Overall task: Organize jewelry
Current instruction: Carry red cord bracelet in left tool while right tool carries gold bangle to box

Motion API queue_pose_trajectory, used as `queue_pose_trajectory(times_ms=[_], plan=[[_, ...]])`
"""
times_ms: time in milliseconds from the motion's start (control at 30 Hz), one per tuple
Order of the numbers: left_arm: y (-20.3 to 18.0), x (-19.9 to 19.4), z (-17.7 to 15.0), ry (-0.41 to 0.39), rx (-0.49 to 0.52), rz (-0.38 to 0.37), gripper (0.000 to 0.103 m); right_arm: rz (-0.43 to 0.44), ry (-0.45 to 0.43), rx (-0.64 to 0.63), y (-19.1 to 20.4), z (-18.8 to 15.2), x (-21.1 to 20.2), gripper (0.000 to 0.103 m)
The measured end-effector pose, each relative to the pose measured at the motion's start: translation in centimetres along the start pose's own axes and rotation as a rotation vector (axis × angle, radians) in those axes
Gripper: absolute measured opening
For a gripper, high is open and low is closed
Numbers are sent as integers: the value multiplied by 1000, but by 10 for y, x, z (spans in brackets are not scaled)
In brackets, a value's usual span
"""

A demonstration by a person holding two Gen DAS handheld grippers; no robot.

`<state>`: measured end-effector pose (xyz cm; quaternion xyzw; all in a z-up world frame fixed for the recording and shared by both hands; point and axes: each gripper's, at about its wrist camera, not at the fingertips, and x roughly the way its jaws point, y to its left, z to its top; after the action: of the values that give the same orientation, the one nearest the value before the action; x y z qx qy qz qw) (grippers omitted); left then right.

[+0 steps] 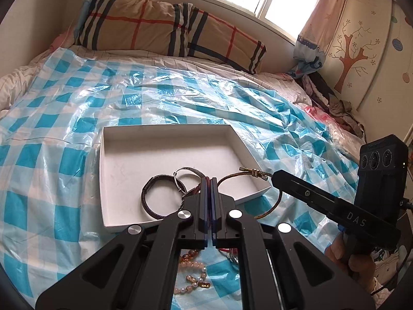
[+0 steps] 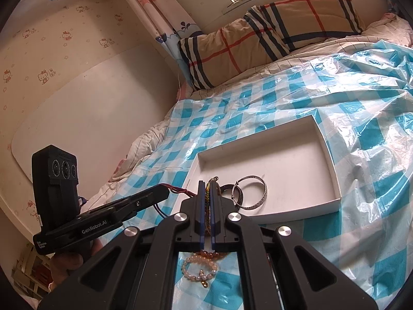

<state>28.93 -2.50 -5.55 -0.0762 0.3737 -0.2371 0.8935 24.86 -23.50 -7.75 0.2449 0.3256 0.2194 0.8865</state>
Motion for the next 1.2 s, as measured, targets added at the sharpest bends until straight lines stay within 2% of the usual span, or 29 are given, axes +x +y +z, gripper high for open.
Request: queue_pose_trajectory(times_ms=[433,700,1100,1200], plan=[[13,34,11,11,-22,-4,2,5,30,-12,-6,9,38,4],[20,62,9,48,-21,13,2,-38,62,-9,-20,6,59,4],[39,83,-1,115,-20,124,3,-158,96,-11,-41,0,72,4],[42,84,-2,124,-21,162,13,-174,97,-9,-43,-1,72,4]])
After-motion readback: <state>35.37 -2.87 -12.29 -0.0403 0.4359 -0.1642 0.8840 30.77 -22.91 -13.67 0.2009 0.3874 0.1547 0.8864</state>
